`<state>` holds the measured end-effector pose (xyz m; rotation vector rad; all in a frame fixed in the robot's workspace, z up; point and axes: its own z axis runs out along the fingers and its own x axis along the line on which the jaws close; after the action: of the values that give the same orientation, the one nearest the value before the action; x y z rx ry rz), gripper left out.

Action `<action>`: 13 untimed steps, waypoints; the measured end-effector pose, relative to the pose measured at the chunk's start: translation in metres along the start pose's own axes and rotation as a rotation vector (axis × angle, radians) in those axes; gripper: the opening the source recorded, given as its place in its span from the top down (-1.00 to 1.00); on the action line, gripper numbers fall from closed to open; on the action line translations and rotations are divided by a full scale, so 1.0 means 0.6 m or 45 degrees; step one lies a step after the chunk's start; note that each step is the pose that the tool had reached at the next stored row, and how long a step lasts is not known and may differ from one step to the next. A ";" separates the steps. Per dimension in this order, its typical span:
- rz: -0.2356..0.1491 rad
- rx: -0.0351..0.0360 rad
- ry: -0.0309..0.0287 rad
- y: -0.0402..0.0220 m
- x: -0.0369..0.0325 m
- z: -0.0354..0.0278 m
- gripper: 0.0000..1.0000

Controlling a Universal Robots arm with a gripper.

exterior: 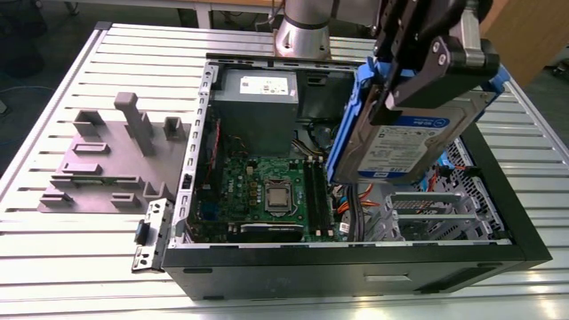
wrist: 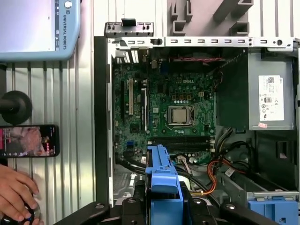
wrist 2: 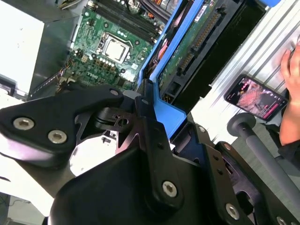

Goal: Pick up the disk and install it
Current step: 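Insert the disk into the insertion slot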

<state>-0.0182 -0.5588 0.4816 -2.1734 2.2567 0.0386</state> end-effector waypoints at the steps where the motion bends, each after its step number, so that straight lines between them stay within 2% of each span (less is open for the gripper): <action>1: 0.000 0.0000 0.0003 -0.003 0.001 0.001 0.26; 6: 0.000 0.0000 0.0010 -0.023 0.001 0.008 0.26; 13: 0.000 0.0000 0.0010 -0.025 0.001 0.009 0.26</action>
<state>-0.0030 -0.5597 0.4760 -2.1738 2.2572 0.0378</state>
